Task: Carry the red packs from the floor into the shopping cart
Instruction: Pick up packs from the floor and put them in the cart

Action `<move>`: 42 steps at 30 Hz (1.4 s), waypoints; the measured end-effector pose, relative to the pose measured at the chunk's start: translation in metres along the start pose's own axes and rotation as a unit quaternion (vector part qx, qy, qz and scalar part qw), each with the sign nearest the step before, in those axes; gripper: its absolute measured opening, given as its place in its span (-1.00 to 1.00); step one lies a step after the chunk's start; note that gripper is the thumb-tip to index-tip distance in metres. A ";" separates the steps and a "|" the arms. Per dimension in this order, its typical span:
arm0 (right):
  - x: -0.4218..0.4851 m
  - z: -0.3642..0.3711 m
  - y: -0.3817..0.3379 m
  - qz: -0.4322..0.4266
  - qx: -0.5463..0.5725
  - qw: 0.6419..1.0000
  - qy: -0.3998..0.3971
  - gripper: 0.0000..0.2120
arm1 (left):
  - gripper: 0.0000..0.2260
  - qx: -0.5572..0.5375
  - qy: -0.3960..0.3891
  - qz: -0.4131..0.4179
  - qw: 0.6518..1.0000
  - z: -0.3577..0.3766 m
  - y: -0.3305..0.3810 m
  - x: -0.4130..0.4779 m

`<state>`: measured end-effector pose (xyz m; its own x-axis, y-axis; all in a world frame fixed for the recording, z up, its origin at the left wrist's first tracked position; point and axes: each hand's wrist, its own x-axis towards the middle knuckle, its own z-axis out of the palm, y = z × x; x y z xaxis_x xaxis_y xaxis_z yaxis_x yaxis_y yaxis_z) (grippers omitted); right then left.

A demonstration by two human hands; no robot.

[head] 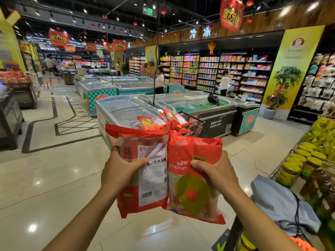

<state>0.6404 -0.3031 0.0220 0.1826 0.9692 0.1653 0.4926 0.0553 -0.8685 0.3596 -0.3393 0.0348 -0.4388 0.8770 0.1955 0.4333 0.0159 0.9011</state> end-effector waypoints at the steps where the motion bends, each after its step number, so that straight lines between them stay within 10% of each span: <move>1: 0.012 0.004 0.002 0.003 0.002 1.000 0.001 -0.01 | -0.04 0.001 0.000 0.000 1.000 0.007 0.000 0.011; 42: 0.641 0.218 0.043 -0.011 0.046 0.997 -0.062 -0.12 | -0.18 0.009 0.049 -0.068 0.996 0.297 -0.047 0.576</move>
<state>0.5931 0.3731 -0.0115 0.0624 0.9894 0.1309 0.4137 0.0937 -0.9056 0.3201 0.3072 -0.0098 -0.5678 0.8158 0.1101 0.3784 0.1399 0.9150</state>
